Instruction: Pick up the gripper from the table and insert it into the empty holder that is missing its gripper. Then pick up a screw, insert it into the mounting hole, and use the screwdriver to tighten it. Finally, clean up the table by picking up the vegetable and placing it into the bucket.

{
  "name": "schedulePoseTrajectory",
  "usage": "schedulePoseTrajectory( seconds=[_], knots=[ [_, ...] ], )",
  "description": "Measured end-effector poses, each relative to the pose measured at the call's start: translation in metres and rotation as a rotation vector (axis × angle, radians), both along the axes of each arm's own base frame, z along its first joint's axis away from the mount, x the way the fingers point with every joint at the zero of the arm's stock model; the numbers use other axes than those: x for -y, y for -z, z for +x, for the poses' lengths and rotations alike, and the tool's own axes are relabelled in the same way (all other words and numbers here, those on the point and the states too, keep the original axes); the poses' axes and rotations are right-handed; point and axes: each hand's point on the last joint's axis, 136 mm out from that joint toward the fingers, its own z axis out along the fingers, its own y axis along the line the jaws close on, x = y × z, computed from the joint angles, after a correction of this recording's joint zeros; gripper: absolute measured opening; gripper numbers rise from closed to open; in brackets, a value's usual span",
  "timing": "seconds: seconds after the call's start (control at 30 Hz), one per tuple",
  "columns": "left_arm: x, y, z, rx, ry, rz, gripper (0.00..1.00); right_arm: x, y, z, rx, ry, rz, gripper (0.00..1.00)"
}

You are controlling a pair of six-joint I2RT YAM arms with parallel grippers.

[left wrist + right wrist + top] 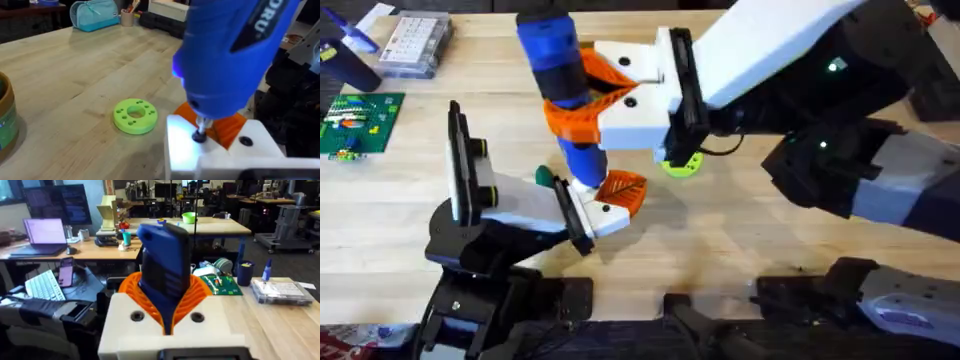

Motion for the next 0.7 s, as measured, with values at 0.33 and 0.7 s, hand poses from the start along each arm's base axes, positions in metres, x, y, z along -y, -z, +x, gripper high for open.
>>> schedulePoseTrajectory(
  seconds=[0.33, 0.7],
  knots=[
    [0.000, 0.000, 0.000, 0.001, -0.003, 0.000, 0.017, 0.019, -0.025, 0.017, -0.077, 0.022, 0.102, 0.037],
    [0.000, 0.000, 0.000, 0.001, -0.002, 0.000, 0.017, 0.020, -0.017, 0.023, -0.179, 0.018, 0.073, 0.037]
  ],
)
